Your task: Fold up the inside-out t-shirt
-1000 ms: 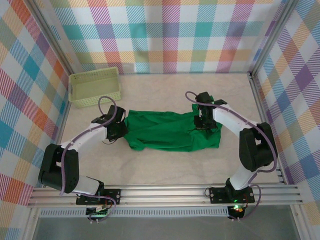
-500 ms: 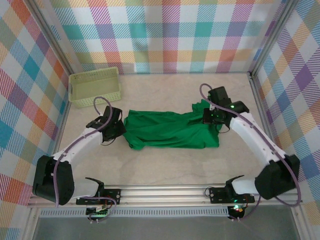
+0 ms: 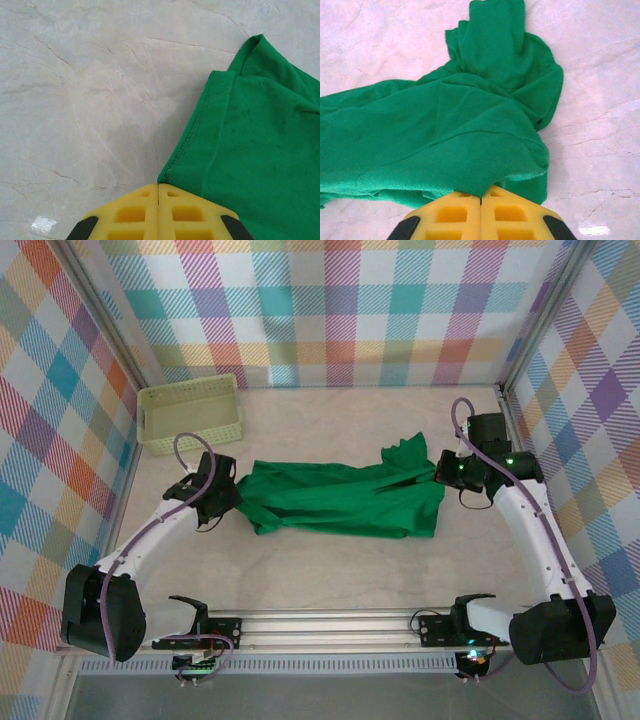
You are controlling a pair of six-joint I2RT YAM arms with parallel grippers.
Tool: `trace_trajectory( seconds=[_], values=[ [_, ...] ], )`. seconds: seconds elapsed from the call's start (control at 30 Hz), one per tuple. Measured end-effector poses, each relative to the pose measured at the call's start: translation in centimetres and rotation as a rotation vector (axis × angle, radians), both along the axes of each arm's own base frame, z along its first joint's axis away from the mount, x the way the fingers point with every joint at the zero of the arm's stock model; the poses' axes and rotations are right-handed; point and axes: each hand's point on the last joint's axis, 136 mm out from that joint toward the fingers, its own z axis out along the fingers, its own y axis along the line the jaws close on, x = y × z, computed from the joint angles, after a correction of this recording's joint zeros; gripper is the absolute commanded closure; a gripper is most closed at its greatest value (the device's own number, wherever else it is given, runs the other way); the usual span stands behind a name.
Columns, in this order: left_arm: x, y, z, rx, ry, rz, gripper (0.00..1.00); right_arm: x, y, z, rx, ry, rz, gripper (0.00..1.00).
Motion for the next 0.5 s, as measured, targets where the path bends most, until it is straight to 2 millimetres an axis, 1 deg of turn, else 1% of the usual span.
trace_trajectory(
  seconds=[0.03,0.1,0.17,0.2,0.27,0.3,0.33,0.37,0.4,0.43,0.5],
  values=[
    [0.0,-0.2,0.0,-0.006,0.001,-0.007,1.00,0.1,0.2,-0.2,0.010,0.007,0.007,1.00],
    [0.2,-0.8,-0.3,-0.024,0.018,-0.032,1.00,0.7,0.7,-1.4,0.033,0.028,0.015,0.96],
    [0.8,-1.6,-1.0,-0.045,0.048,-0.061,1.00,1.6,1.3,-3.5,0.050,0.074,0.022,0.92],
    [1.2,-2.0,-1.5,-0.055,0.069,-0.073,1.00,2.3,1.5,-5.2,0.056,0.113,0.021,0.88],
    [1.6,-2.6,-2.5,-0.068,0.108,-0.087,1.00,3.5,1.7,-8.1,0.058,0.180,0.013,0.75],
    [1.7,-2.9,-3.1,-0.074,0.128,-0.094,1.00,4.2,1.8,-9.8,0.052,0.215,0.009,0.63],
    [1.6,-3.0,-3.5,-0.078,0.143,-0.098,1.00,4.5,1.7,-11.2,0.042,0.245,0.007,0.57],
    [1.5,-3.1,-3.8,-0.080,0.156,-0.102,1.00,4.8,1.5,-12.2,0.026,0.267,0.005,0.54],
    [1.4,-3.2,-4.0,-0.084,0.164,-0.105,1.00,5.1,1.3,-12.8,0.012,0.277,-0.001,0.51],
    [1.4,-3.2,-4.0,-0.086,0.165,-0.109,1.00,5.3,1.1,-12.9,-0.001,0.278,-0.004,0.51],
    [1.4,-3.4,-4.0,-0.090,0.165,-0.116,1.00,5.9,1.0,-12.2,-0.011,0.255,-0.006,0.53]
  ],
)
